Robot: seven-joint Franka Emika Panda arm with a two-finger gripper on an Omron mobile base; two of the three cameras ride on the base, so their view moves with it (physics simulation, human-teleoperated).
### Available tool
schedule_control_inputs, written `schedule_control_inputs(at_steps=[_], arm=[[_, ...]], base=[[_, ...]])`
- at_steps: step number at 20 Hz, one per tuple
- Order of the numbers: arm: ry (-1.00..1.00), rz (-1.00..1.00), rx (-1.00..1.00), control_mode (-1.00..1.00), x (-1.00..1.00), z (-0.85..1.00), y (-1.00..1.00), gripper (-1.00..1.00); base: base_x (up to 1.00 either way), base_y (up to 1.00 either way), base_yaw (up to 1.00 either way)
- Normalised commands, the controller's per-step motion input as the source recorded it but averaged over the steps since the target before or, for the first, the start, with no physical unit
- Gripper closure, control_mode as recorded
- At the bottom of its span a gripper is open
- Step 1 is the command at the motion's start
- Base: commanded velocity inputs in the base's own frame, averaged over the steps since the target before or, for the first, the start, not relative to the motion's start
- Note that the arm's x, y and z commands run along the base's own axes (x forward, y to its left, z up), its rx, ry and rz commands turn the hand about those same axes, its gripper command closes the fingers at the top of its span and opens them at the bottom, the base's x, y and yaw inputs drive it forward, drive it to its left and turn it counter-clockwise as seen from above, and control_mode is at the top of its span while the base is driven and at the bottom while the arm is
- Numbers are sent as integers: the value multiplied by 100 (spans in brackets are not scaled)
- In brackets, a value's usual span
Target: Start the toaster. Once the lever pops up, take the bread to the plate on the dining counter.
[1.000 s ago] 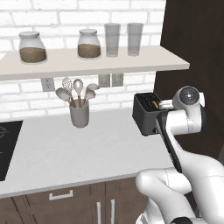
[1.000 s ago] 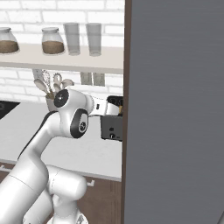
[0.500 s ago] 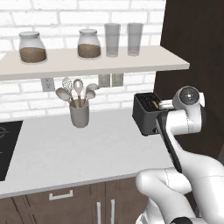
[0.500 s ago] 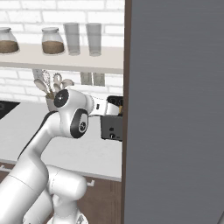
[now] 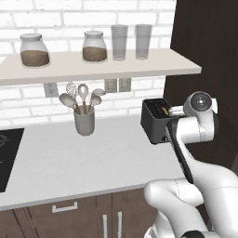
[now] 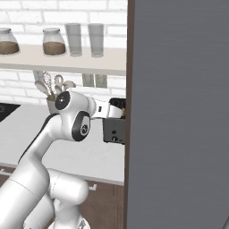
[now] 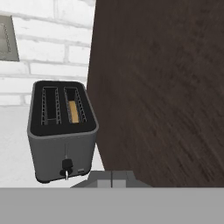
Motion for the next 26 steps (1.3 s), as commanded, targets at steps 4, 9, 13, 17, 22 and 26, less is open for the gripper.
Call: schedule_control_inputs(at_steps=[4, 9, 13, 17, 22, 26], arm=[[0, 0, 0, -100, 0, 0, 0, 100], [0, 0, 0, -100, 0, 0, 0, 100], [0, 0, 0, -100, 0, 0, 0, 100], [0, 0, 0, -100, 0, 0, 0, 100], [0, 0, 0, -100, 0, 0, 0, 100], [0, 0, 0, -100, 0, 0, 0, 100]], base=[[0, 0, 0], [0, 0, 0], [0, 0, 0], [0, 0, 0], [0, 0, 0], [0, 0, 0]])
